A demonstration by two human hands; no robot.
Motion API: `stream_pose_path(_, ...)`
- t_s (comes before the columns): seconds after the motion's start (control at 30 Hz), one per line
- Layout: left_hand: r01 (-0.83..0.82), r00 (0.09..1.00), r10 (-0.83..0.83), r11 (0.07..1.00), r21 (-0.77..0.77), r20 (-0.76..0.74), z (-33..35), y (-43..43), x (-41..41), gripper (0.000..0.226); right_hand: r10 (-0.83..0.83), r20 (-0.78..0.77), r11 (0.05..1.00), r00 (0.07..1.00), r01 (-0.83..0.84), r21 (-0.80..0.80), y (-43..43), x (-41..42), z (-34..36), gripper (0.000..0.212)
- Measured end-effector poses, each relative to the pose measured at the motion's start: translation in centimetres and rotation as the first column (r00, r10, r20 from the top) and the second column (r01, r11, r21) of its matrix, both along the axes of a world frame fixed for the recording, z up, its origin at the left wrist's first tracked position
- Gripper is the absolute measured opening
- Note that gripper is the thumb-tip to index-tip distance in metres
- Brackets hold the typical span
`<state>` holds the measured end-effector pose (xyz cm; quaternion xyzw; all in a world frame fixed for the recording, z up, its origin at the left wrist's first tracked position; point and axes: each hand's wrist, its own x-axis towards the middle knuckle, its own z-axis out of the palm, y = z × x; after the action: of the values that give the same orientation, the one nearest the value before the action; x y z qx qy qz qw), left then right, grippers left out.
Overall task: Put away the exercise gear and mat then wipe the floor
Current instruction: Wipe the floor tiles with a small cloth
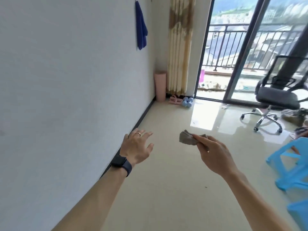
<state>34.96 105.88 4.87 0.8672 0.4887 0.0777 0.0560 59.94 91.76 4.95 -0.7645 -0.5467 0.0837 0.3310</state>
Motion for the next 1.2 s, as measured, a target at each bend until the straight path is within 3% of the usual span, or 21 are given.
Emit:
stream_pose_path(0.27, 0.285, 0.954, -0.294, 0.95, 0.131, 0.059, 9.3, 2.0, 22.9, 0.052, -0.233, 0.013, 0.953, 0.972, 0.226, 0.202, -3.8, 17.3, 5.8, 0.038)
stream_pose_path(0.47, 0.471, 0.863, -0.497, 0.856, 0.213, 0.092, 11.6, 4.3, 38.6, 0.048, -0.478, 0.036, 0.862, 0.878, 0.46, 0.214, -5.8, 28.2, 7.1, 0.035)
stream_pose_path(0.67, 0.634, 0.734, -0.671, 0.734, 0.244, 0.11, 10.7, 8.4, 52.2, 0.048, -0.641, 0.077, 0.761, 0.764, 0.618, 0.199, -4.7, 37.5, 6.1, 0.036)
stream_pose_path(0.87, 0.778, 0.584, -0.807, 0.587, 0.225, 0.085, 9.3, 13.9, 65.5, 0.047, -0.803, 0.05, 0.592, 0.594, 0.787, 0.172, -2.5, 45.2, 5.1, 0.034)
stream_pose_path(1.2, 0.902, 0.427, -0.904, 0.425, 0.072, -0.017, 2.7, 15.0, 86.6, 0.05, -0.92, -0.001, 0.39, 0.392, 0.915, 0.101, -1.6, 59.3, -0.8, 0.035)
